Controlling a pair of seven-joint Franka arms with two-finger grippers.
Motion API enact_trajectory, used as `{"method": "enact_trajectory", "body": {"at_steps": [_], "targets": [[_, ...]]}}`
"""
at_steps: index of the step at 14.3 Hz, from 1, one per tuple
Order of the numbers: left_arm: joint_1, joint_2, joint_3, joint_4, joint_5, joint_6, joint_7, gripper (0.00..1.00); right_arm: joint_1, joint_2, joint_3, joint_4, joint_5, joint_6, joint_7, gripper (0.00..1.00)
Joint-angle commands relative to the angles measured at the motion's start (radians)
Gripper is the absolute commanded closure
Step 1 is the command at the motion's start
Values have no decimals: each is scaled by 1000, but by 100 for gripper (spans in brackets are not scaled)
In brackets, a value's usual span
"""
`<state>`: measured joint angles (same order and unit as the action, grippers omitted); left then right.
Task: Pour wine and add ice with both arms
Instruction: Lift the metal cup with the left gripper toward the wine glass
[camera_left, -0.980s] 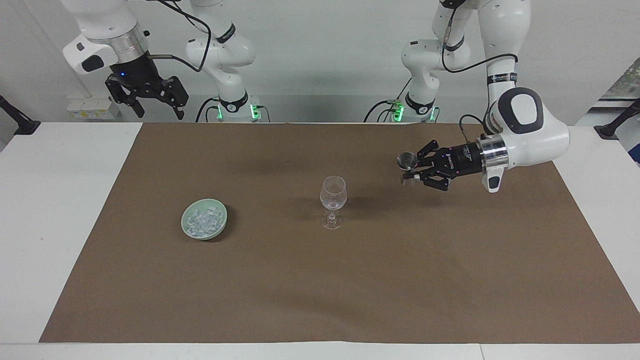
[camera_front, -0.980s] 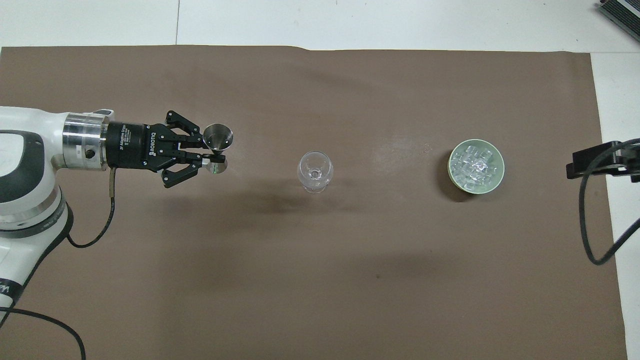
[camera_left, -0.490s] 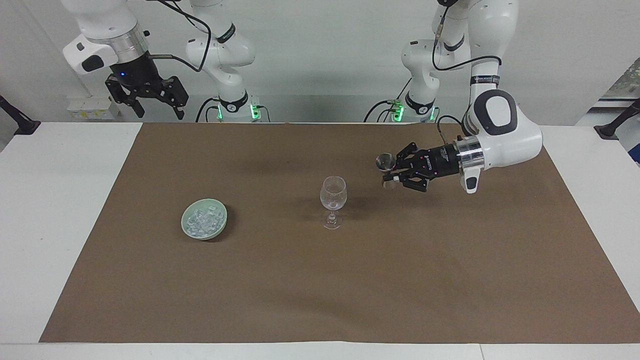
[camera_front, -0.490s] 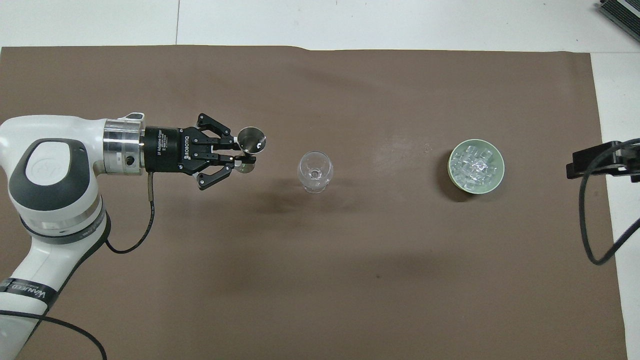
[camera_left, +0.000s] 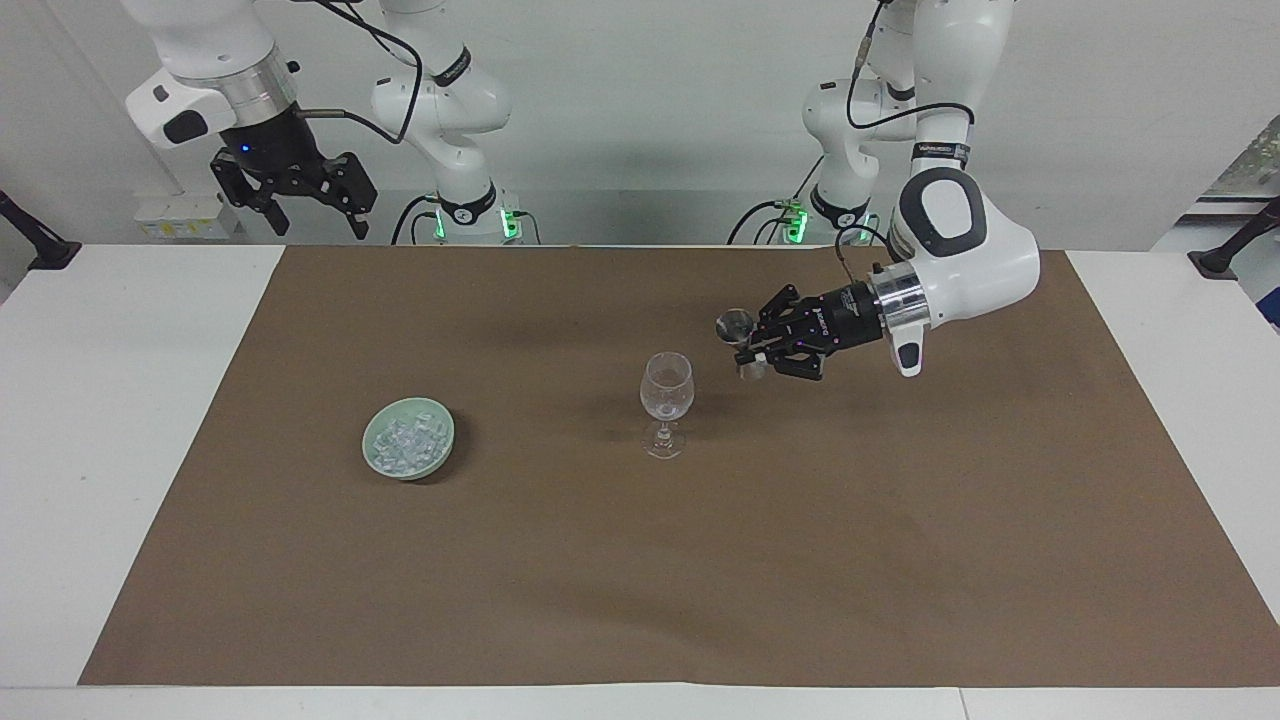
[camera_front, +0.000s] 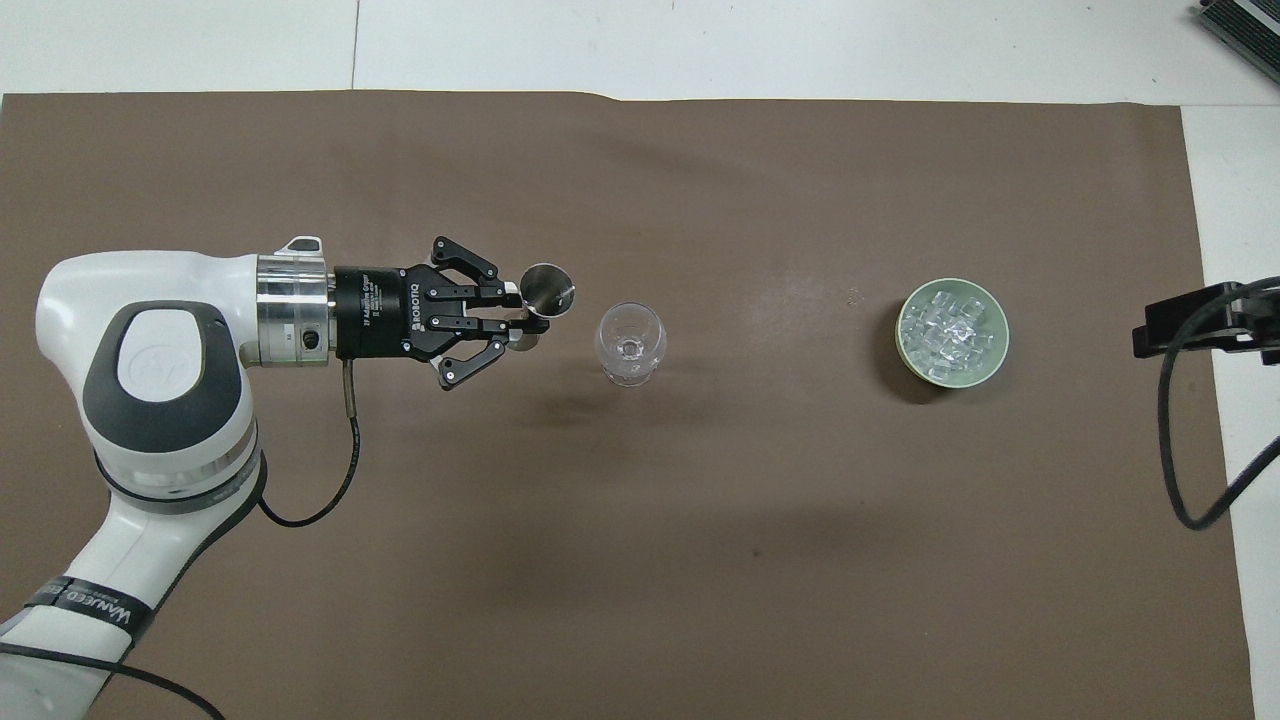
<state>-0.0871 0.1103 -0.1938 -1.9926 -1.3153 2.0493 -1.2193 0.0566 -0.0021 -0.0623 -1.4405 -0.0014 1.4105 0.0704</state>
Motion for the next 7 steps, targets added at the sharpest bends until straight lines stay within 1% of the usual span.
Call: {"method": "enact_trajectory", "body": {"at_steps": [1,4,7], "targets": [[-13,-67,-21,-64,-22,60,-2,100,-14,5,1,14,32,-10,-14,0],[-19,-112,-42,-104,-19,112,-16,100,-14,5,1,14,32,-10,-14,0],[-19,-113,-73,-107,-15,181,-37,100,-14,5,1,14,32,-10,-14,0]]}}
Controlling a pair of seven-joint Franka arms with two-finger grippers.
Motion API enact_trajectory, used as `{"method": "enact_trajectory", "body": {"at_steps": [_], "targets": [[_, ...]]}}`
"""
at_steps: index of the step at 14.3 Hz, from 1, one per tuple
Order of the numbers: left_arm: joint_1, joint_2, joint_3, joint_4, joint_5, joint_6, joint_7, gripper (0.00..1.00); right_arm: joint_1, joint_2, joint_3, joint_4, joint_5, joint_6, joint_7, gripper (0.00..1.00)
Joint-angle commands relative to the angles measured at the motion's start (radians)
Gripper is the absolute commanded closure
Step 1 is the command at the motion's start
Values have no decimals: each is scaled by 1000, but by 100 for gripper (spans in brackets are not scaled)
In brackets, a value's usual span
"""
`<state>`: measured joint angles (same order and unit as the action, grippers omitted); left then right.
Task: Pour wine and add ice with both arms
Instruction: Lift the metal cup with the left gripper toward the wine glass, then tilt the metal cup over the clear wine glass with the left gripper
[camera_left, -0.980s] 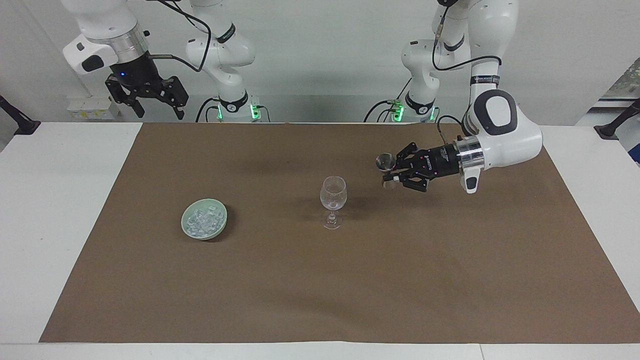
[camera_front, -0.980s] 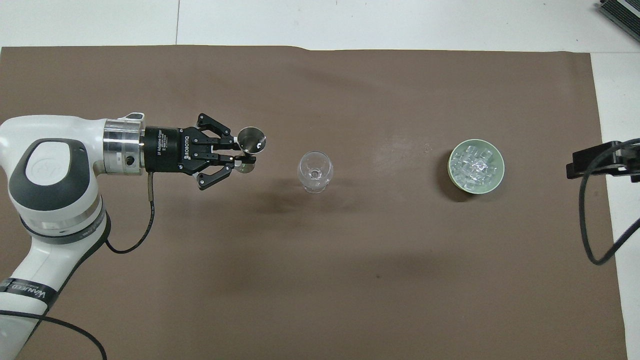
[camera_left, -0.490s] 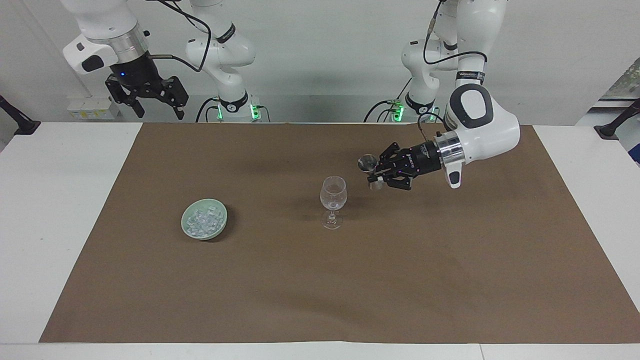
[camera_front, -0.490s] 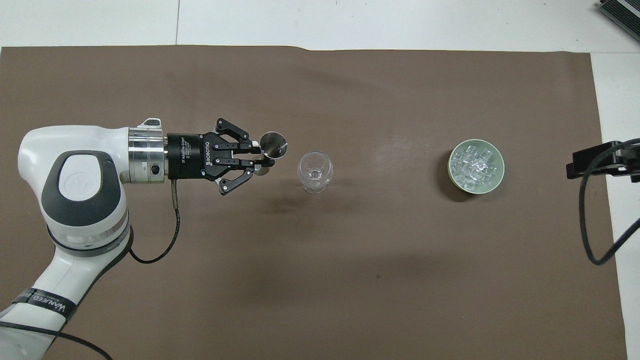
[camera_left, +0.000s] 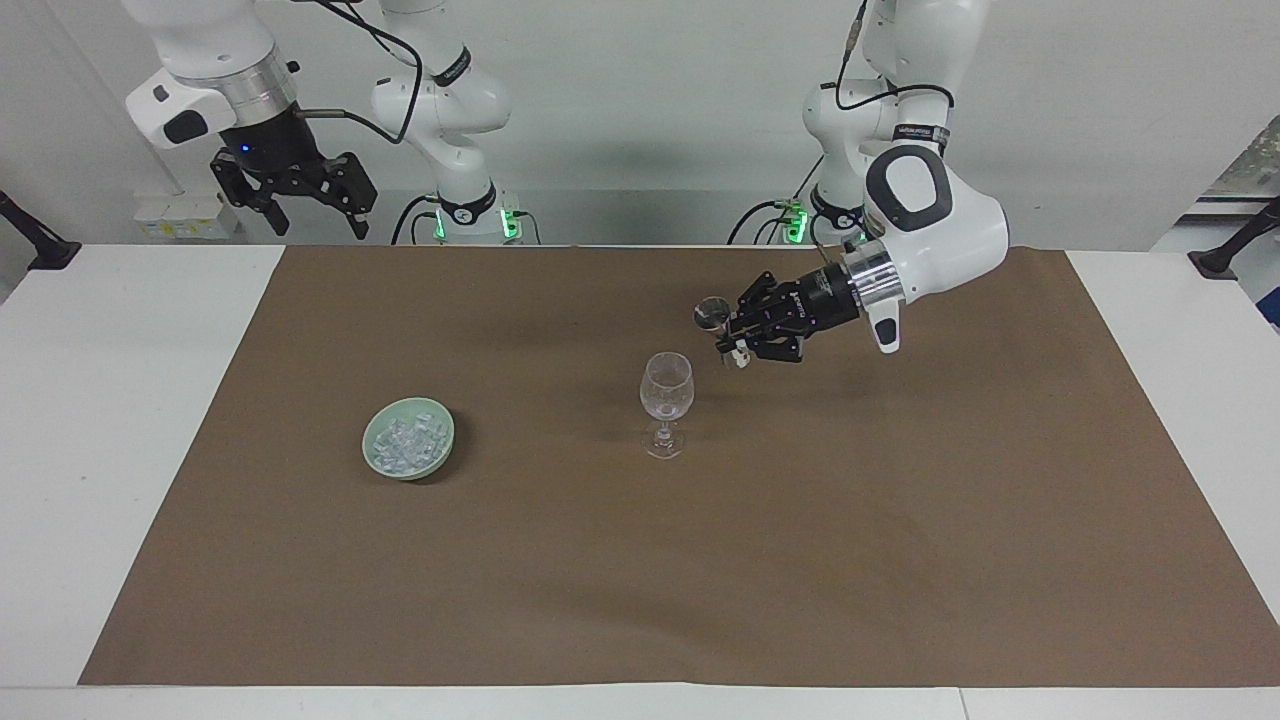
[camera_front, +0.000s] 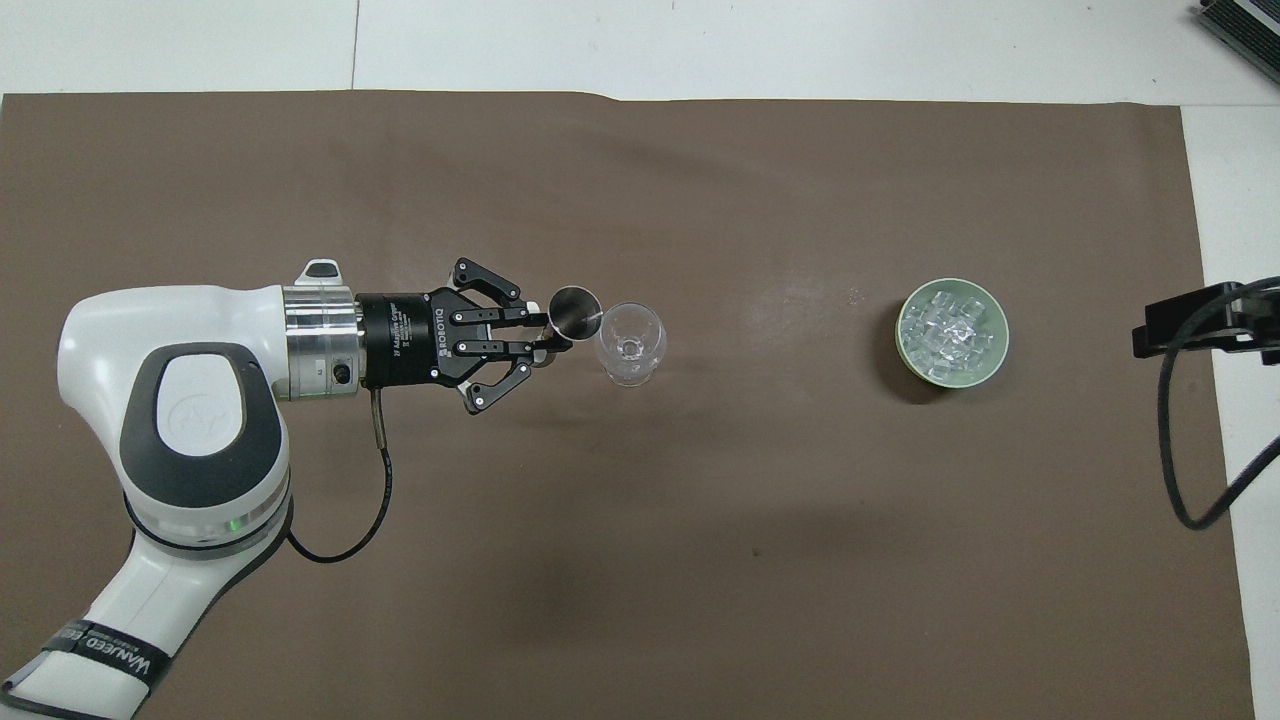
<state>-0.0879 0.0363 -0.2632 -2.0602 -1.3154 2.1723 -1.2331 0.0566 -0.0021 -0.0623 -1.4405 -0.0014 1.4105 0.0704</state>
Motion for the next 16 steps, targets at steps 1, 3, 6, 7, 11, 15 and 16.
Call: {"method": "enact_trajectory", "body": {"at_steps": [1,3,6,7,11,15,16], "targets": [[-18,-39,-4,-40,-13,64,-35,100,-14,5,1,14,32,-10,-14,0],[-18,-39,-5,-37,-4,79,-68,100,-14,5,1,14,32,-10,-14,0],[-18,-36,-22,-29,83,116,-153,100,-14,5,1,14,32,-10,-14,0],[-20,-35,-34,-23,141,124,-207,100,-15,5,1,14,32,-10,-14,0],[-20,-29,-45,6,237,132,-305,100,-14,5,1,14,32,-10,-14,0],[-21,-23,-67,18,321,173,-402,100,-14,5,1,14,32,-10,-14,0],[-21,-22,-79,18,350,182,-429,100,-14,5,1,14,32,-10,-14,0]]}}
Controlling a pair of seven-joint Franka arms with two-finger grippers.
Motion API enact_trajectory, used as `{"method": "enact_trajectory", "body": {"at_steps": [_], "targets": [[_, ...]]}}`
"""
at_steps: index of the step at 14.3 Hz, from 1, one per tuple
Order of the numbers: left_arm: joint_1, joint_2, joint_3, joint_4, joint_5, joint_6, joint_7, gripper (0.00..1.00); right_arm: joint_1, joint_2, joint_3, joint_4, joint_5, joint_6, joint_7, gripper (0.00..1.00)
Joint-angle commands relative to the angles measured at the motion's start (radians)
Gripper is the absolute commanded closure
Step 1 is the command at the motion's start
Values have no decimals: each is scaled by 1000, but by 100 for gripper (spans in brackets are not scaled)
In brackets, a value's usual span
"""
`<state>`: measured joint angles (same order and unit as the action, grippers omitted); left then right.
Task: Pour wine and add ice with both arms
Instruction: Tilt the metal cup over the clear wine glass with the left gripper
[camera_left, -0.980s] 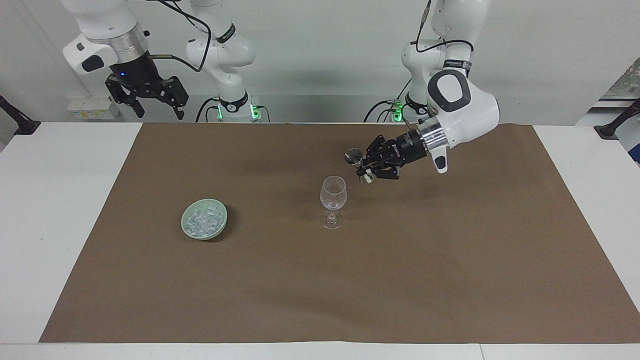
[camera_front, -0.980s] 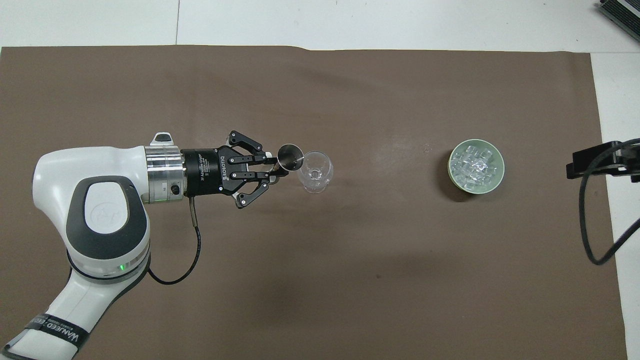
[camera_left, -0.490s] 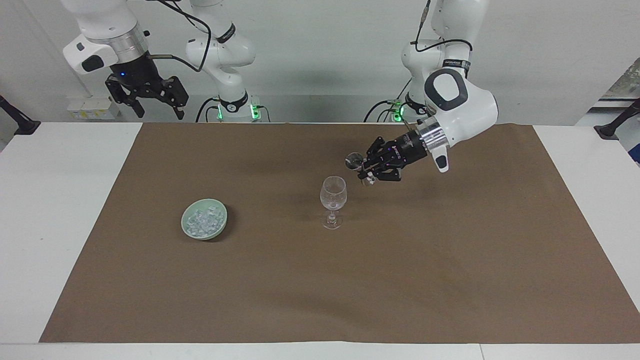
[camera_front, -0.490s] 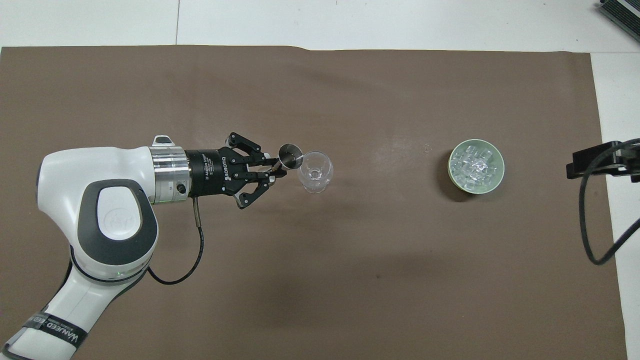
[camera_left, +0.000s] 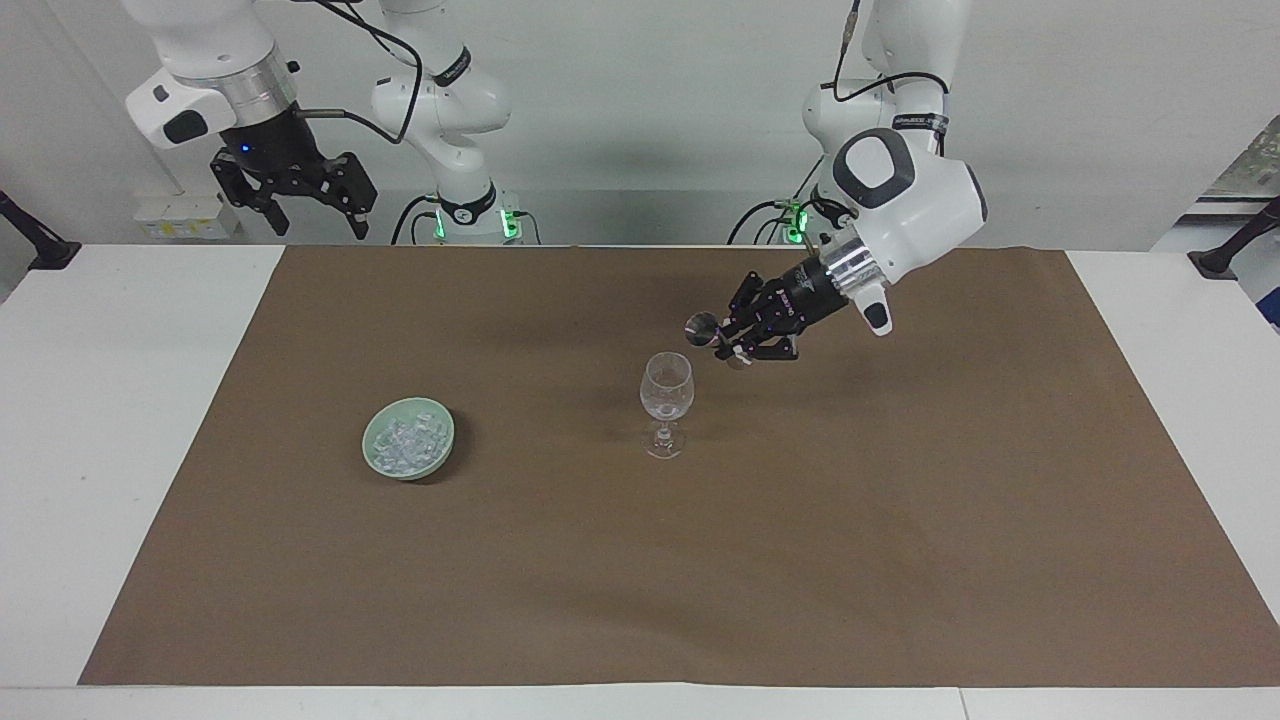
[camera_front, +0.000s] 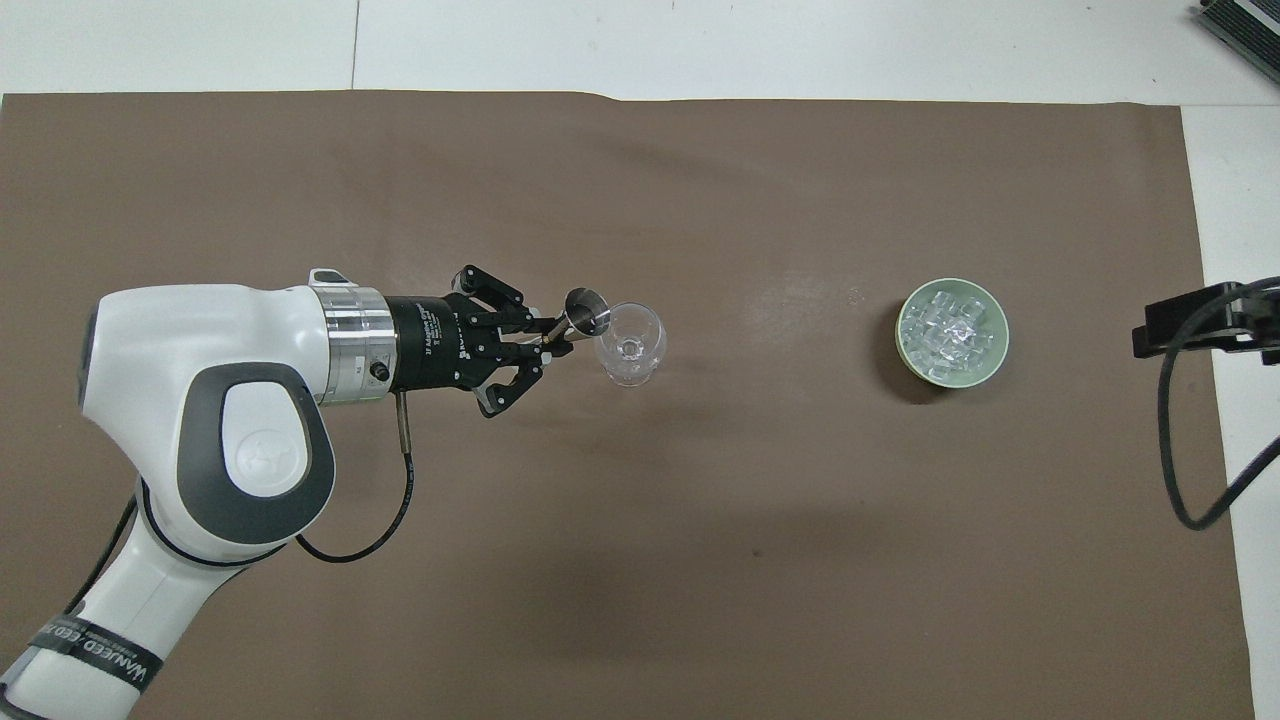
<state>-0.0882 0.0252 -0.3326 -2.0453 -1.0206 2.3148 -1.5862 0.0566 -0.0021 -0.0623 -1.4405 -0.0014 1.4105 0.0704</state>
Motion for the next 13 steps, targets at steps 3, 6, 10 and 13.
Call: {"method": "enact_trajectory", "body": {"at_steps": [3,6,10,13], "targets": [[-21,-13,-14,5,103,40,-122,100,-14,5,1,14,32,-10,-14,0],[-21,-11,-25,7,192,38,-184,100,-14,5,1,14,32,-10,-14,0],[-21,-11,-45,16,264,38,-244,100,-15,5,1,14,32,-10,-14,0],[-22,-1,-69,33,324,40,-311,100,-14,5,1,14,32,-10,-14,0]]}}
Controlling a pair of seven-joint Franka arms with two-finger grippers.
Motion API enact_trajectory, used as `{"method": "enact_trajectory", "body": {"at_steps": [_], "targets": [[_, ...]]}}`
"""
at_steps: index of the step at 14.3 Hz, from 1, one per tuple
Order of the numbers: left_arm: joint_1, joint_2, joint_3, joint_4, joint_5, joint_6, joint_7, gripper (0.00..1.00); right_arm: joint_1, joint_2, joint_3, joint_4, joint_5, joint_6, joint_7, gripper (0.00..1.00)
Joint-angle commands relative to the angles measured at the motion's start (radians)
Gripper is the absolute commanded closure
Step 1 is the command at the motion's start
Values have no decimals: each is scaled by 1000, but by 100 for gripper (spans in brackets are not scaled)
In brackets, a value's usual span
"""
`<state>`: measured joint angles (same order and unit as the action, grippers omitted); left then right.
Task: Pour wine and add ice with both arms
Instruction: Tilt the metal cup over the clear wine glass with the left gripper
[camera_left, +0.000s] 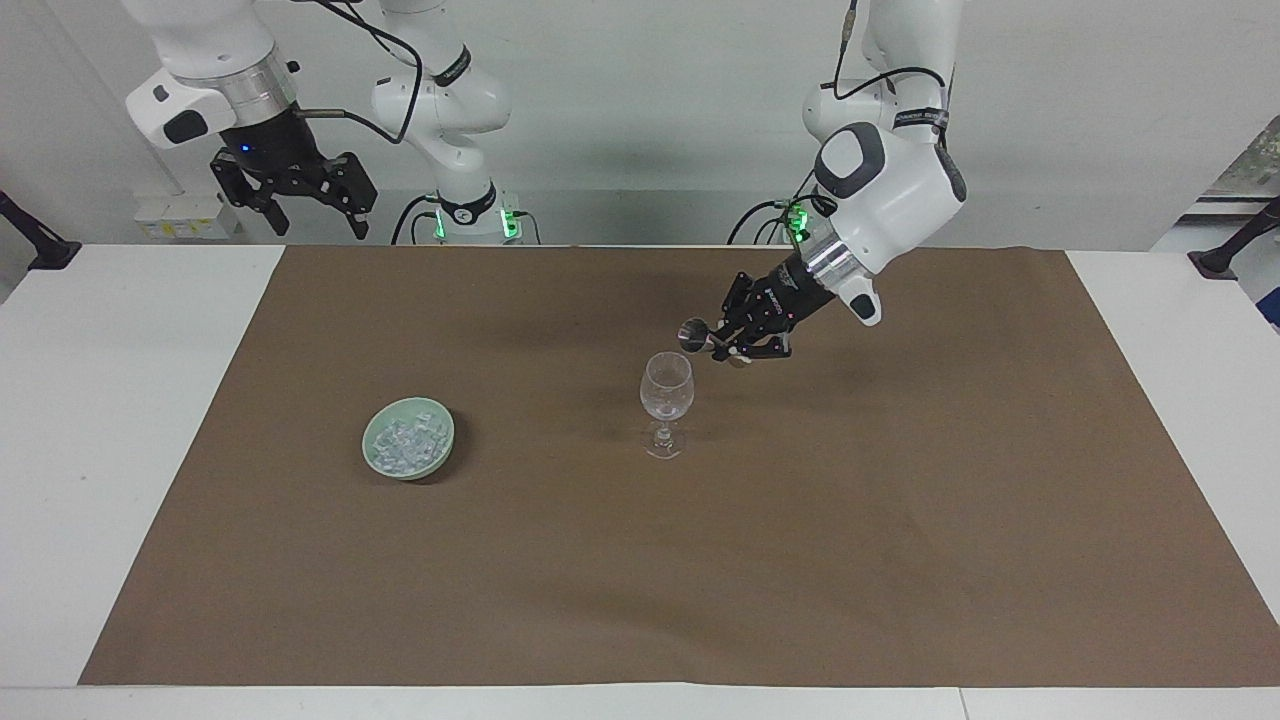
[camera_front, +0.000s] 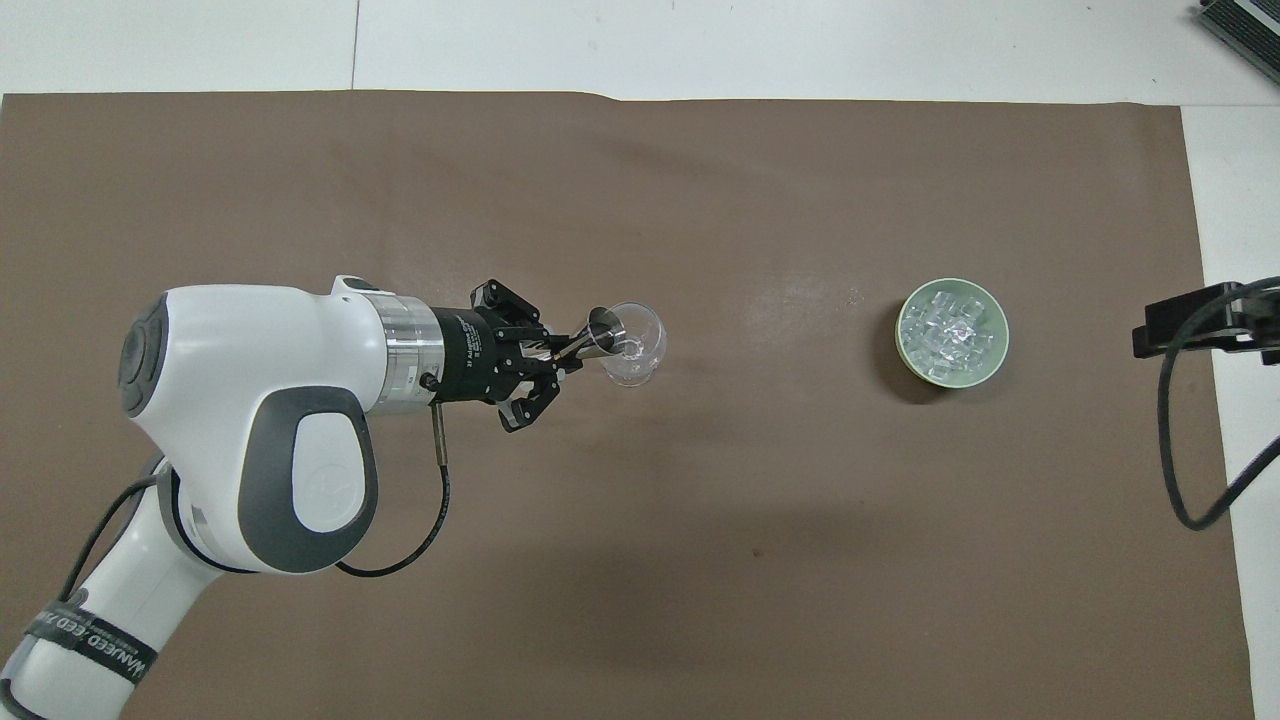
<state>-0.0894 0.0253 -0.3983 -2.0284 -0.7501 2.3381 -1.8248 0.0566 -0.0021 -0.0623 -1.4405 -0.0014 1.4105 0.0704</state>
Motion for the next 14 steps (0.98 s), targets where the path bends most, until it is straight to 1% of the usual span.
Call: {"method": "enact_trajectory", "body": {"at_steps": [1,3,4,9,10,13,14], "targets": [[-21,25,-7,46,98,15,-121,100,-14,5,1,14,32,-10,-14,0],[-21,74,-31,98,222,9,-233,100,-14,5,1,14,32,-10,-14,0],[-21,85,-33,109,245,7,-255,100,-14,5,1,14,32,-10,-14,0],[-19,84,-33,114,252,-3,-245,100,-14,5,1,14,32,-10,-14,0],[-19,82,-31,116,253,-28,-245,100,-15,5,1,14,32,-10,-14,0],[-18,84,-31,161,299,-124,-254,100,-14,5,1,14,32,-10,-14,0],[-18,84,-31,165,316,-135,-258,100,-14,5,1,14,32,-10,-14,0]]}}
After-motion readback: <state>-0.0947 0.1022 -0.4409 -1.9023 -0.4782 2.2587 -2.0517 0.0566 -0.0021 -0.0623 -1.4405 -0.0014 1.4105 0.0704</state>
